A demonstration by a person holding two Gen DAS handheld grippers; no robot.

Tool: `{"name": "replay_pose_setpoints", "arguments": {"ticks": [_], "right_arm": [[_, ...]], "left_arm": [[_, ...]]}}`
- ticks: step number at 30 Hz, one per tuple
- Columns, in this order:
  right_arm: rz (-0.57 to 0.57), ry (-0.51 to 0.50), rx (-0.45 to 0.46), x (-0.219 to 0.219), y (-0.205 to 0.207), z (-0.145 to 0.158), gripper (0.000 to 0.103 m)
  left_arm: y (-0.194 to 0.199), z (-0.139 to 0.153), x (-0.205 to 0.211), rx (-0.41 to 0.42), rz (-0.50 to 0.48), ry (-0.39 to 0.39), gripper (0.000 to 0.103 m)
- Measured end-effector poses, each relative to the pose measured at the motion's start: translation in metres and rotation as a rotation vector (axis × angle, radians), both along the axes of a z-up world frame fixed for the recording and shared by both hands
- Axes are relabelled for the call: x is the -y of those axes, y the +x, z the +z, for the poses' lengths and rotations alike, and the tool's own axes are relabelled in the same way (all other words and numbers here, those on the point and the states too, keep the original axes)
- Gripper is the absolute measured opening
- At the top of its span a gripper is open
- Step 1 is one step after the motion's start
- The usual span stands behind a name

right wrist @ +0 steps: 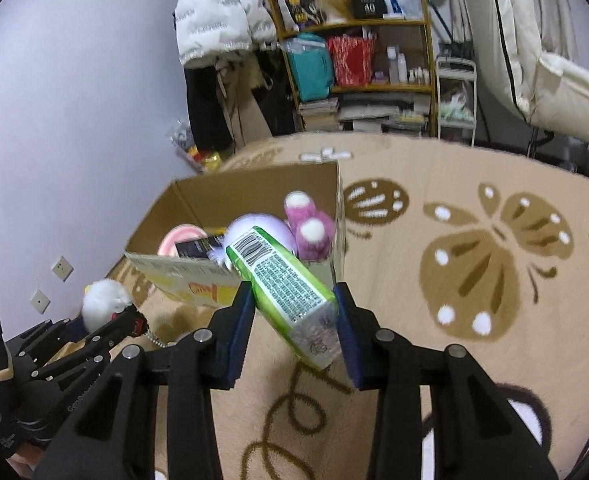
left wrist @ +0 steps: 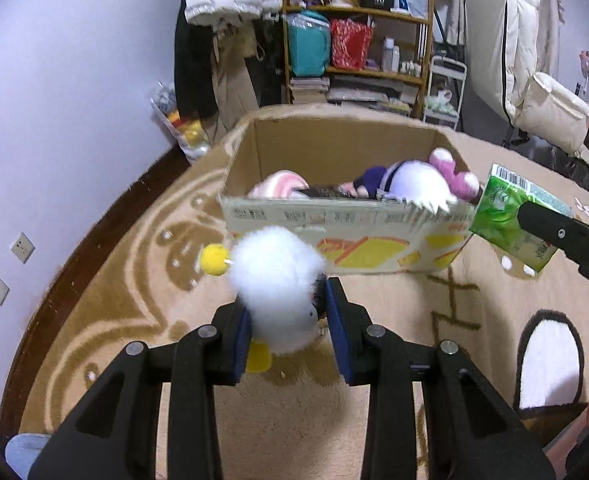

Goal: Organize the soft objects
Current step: 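Lift the fluffy plush with the left tool while the right tool carries the green pack over the box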

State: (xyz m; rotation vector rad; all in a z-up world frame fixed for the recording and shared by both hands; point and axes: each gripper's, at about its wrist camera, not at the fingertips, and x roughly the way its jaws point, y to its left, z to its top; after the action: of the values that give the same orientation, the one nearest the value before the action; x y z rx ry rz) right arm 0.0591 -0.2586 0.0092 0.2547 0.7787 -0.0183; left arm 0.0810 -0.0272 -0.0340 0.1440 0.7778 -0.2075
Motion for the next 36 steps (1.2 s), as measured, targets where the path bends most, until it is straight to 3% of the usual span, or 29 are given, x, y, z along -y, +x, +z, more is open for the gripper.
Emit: {"name": "replay_pose_setpoints", "arguments": {"ticks": [5, 14, 25, 36], "right_arm": [[-0.004, -0.041, 0.072, -0.006, -0.005, 0.021, 0.041], [-0.021, -0.110, 0.117, -0.012, 0.001, 0.035, 0.041], [-0.006, -0.210, 0.132, -0.018, 0.036, 0.042, 0.042], [-0.010, -0.211, 0.118, -0.011, 0.069, 0.031, 0.042]], "left_arm": [[-0.002, 0.017, -0.003, 0.082, 0.019, 0.020, 0.033], [0.004, 0.034, -0.012, 0.154, 0.054, 0.024, 0.033], [0.022, 0.040, -0.006, 0.201, 0.043, 0.042, 0.033], [0.060, 0.036, 0.011, 0.215, 0.029, 0.066, 0.033]]}}
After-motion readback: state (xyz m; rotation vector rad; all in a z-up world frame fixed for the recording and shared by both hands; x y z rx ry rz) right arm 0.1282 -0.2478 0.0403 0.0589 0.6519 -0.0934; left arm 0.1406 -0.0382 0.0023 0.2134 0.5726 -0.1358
